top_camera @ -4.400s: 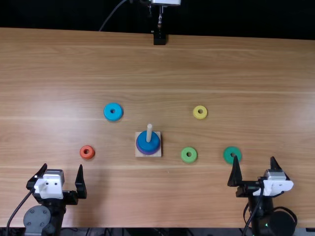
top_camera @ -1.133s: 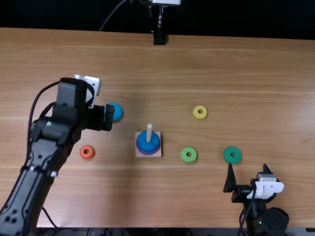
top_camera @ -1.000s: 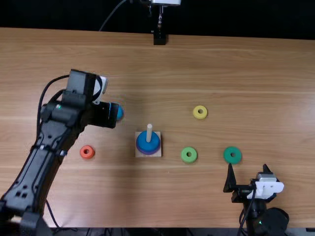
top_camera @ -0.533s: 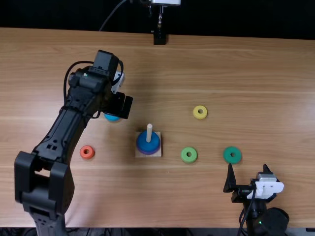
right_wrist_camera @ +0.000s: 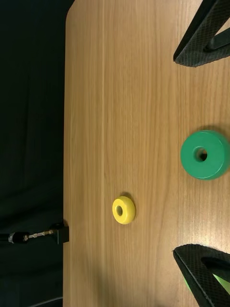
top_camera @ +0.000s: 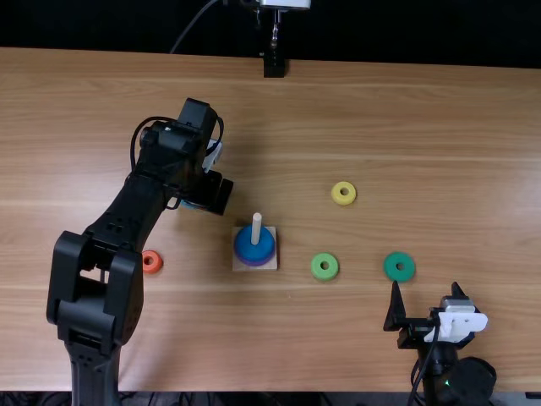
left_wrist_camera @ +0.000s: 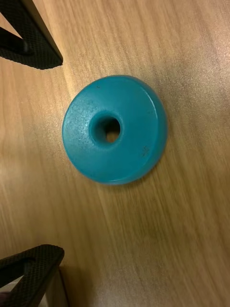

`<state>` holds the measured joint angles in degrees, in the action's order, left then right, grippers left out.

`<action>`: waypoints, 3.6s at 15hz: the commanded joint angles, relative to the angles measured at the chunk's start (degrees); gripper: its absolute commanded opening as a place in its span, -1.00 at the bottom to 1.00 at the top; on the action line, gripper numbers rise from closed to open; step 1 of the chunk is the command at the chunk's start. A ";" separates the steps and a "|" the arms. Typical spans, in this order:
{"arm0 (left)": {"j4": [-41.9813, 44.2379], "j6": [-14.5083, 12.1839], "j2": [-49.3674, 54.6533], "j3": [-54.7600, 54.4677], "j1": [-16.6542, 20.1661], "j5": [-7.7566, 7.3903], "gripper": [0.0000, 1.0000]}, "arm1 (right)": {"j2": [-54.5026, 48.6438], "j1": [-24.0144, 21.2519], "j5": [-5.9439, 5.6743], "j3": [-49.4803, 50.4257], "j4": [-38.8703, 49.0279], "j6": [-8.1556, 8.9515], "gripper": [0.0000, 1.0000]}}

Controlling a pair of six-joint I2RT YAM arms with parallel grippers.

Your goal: Build the Hanoi tower: stack the rings onto the peg from bottom to top in this color order: purple, dark blue, light blue, dark green, light green, yellow, orange.

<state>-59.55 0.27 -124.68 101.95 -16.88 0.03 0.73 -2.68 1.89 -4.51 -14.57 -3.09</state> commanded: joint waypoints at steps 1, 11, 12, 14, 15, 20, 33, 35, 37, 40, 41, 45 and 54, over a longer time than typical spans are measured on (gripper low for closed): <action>0.17 -3.44 -1.35 1.41 -0.17 0.60 1.00 | -0.73 -0.49 0.11 3.55 -4.06 -0.28 1.00; 2.60 -3.86 -5.57 1.76 0.71 -0.03 1.00 | -0.73 -0.49 0.11 3.55 -4.06 -0.28 1.00; 3.23 -3.86 -5.57 1.76 1.06 -0.03 1.00 | -0.73 -0.49 0.11 3.55 -4.06 -0.28 1.00; 3.23 -3.86 -5.66 1.76 1.33 -0.03 1.00 | -0.73 -0.49 0.11 3.55 -4.06 -0.28 1.00; 3.23 -3.86 -5.66 1.76 1.42 -0.03 1.00 | -0.73 -0.49 0.11 3.55 -4.06 -0.28 1.00; 5.02 -3.86 -7.24 3.34 1.77 -0.14 1.00 | -0.73 -0.49 0.11 3.55 -4.06 -0.28 1.00; 4.18 -3.86 -7.86 4.22 2.65 -5.52 -1.00 | -0.73 -0.49 0.11 3.55 -4.06 -0.28 1.00; 4.18 -3.86 -7.24 4.92 2.56 -5.41 -1.00 | -0.73 -0.49 0.11 3.55 -4.06 -0.28 1.00; 1.86 -3.75 -5.48 8.70 2.56 -4.78 -1.00 | -0.73 -0.49 0.11 3.55 -4.06 -0.28 1.00; -4.15 -3.65 -0.30 9.32 2.47 -3.83 -1.00 | -0.73 -0.49 0.11 3.55 -4.06 -0.28 1.00; -7.74 -3.75 1.28 10.02 2.47 -2.67 -1.00 | -0.73 -0.49 0.11 3.55 -4.06 -0.28 1.00; -19.24 -3.75 5.06 16.44 2.12 1.02 -1.00 | -0.73 -0.49 0.11 3.55 -4.06 -0.28 1.00; -25.14 -2.91 15.79 16.00 -3.95 -0.14 -1.00 | -0.73 -0.49 0.11 3.55 -4.06 -0.28 1.00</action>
<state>-84.51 -2.83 -111.33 116.62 -20.08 0.34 0.73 -2.68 1.89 -4.54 -14.57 -3.11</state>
